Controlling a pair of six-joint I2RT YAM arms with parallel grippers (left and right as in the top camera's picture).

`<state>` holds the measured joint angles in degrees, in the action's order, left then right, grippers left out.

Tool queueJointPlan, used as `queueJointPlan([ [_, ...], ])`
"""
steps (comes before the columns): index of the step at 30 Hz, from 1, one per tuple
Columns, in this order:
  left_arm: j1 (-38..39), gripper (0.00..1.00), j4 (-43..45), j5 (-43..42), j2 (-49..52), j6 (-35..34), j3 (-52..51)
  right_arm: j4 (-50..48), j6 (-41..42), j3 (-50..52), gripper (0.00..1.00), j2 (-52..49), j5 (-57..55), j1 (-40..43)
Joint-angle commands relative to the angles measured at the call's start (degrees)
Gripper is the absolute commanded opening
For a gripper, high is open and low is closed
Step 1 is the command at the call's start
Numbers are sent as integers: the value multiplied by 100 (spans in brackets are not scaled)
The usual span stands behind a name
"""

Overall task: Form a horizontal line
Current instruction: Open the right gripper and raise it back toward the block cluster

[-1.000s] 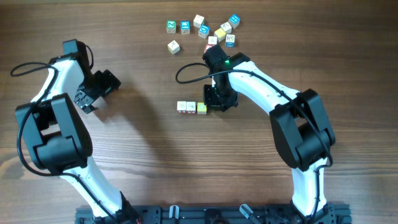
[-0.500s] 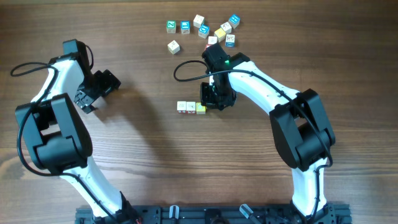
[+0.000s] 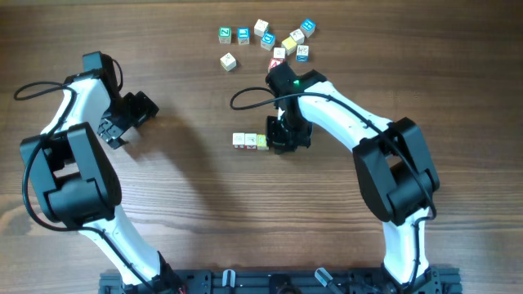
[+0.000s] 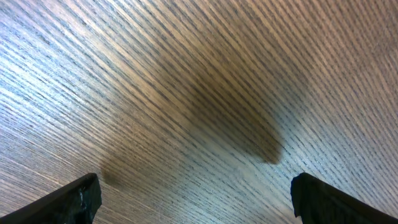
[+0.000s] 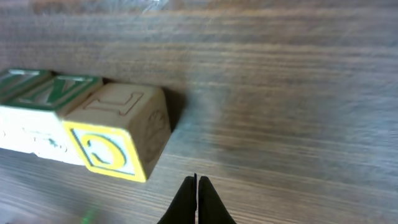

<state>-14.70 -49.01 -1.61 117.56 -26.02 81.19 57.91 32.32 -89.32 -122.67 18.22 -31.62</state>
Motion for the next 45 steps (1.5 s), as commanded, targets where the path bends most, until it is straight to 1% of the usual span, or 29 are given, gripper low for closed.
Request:
queueJointPlan([
  [1, -15, 100, 0, -48, 63, 26, -20, 66, 87, 20, 4, 26, 31, -299],
  [6, -15, 100, 0, -46, 63, 24, -20, 2, 262, 20, 4, 26, -319, -640],
  [16, -17, 100, 2, -46, 63, 26, -20, -404, 262, 20, 4, 26, -317, -640],
  [33, -15, 100, 0, -46, 63, 26, -20, -645, 262, 20, 5, 26, -487, -640],
  [38, -15, 100, 0, -46, 63, 24, -20, -638, 260, 20, 6, 26, -485, -640],
  [41, -15, 100, 0, -46, 63, 26, -20, -468, 232, 20, 5, 26, -487, -640],
  [45, -17, 100, 0, -48, 63, 26, -20, -592, 236, 20, 5, 26, -531, -640],
])
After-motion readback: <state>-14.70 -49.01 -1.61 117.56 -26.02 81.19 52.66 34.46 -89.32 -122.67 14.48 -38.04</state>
